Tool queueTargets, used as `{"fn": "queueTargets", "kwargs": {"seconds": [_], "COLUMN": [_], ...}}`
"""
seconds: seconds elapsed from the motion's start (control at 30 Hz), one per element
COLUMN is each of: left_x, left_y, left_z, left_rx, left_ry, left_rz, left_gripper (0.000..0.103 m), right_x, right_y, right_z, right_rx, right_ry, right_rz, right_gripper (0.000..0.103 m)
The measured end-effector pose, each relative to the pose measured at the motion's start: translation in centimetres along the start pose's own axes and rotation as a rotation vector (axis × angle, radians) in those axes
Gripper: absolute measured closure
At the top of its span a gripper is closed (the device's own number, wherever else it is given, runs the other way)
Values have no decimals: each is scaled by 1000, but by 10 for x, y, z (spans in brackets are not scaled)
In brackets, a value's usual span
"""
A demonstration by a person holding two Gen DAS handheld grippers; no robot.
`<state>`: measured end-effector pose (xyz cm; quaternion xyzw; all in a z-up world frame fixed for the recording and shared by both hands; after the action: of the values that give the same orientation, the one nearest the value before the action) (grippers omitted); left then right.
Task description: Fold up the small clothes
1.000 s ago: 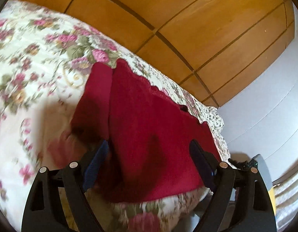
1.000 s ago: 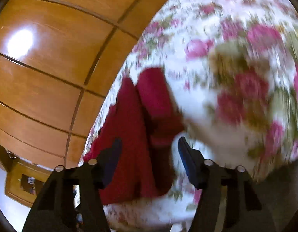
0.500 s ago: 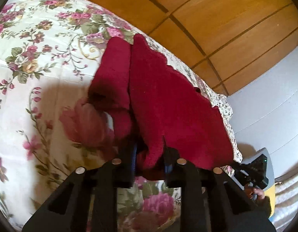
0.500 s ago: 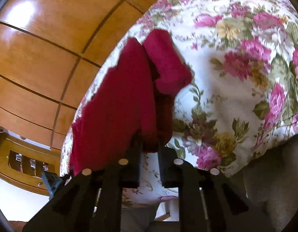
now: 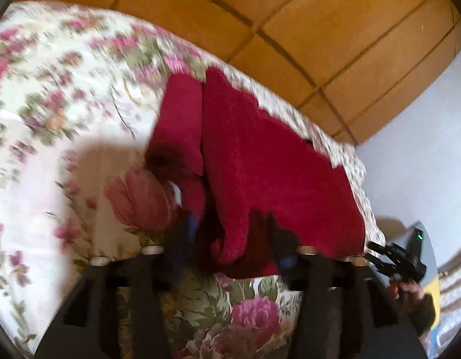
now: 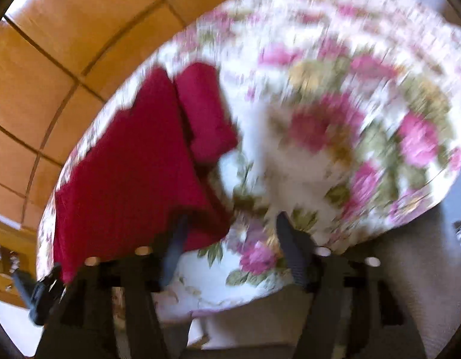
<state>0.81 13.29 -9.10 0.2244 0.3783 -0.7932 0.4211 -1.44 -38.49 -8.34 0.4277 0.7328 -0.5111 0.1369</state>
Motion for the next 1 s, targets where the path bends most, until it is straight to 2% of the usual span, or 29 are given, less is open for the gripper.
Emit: {"fn": "queueTargets", "kwargs": {"seconds": [0.1,0.17,0.2,0.3,0.37,0.43,0.5,0.57,0.73,0.77,0.8,0.83,0.93,1.0], "left_x": [-12,-19,-22,-29,-33,-37,-42,-44,-39,-37,-31,-26,-20,-19], "left_y": [-9,-8,-5,15,31,49,72,92,148,156,168,174,174,174], "left_z": [13,27,35,67,82,93,106,112,110,106,95,84,79,81], "left_rx": [-5,5,15,57,59,49,35,26,-88,-119,-173,-181,-146,-147], "left_ry": [49,87,109,178,211,240,270,288,369,382,395,389,400,413], "left_rz": [75,97,95,74,54,29,10,-4,-51,-57,-79,-91,-50,-57], "left_gripper": [46,42,39,39,32,32,32,32,32,32,32,28,21,18], "right_x": [-12,-16,-17,-19,-18,-14,-14,-16,-27,-28,-31,-33,-37,-38], "right_y": [-13,-14,-13,5,23,46,66,87,144,151,159,163,180,185], "right_z": [-15,-33,-44,-77,-105,-126,-138,-146,-154,-155,-153,-152,-144,-144], "right_rx": [-20,-42,-51,-59,-92,-118,-120,-138,-131,-123,-111,-102,-64,-41], "right_ry": [-61,-132,-185,-364,-511,-628,-685,-690,-636,-627,-610,-594,-533,-538], "right_rz": [103,125,124,123,130,112,94,64,0,-2,7,18,48,67], "right_gripper": [41,41,42,52,53,55,55,55,53,50,42,35,31,28]}}
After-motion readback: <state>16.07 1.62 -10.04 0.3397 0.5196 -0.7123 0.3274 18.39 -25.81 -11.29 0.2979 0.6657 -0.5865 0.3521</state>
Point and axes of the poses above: each gripper's, at about its wrist camera, not at the fingertips, and y roughly the way its jaws point, z to its right, x to its underside, the point moved 3 cm from there along y, roughly the way its jaws point, and after that the axes turned 15 degrees about z, right-handed, at the moved point
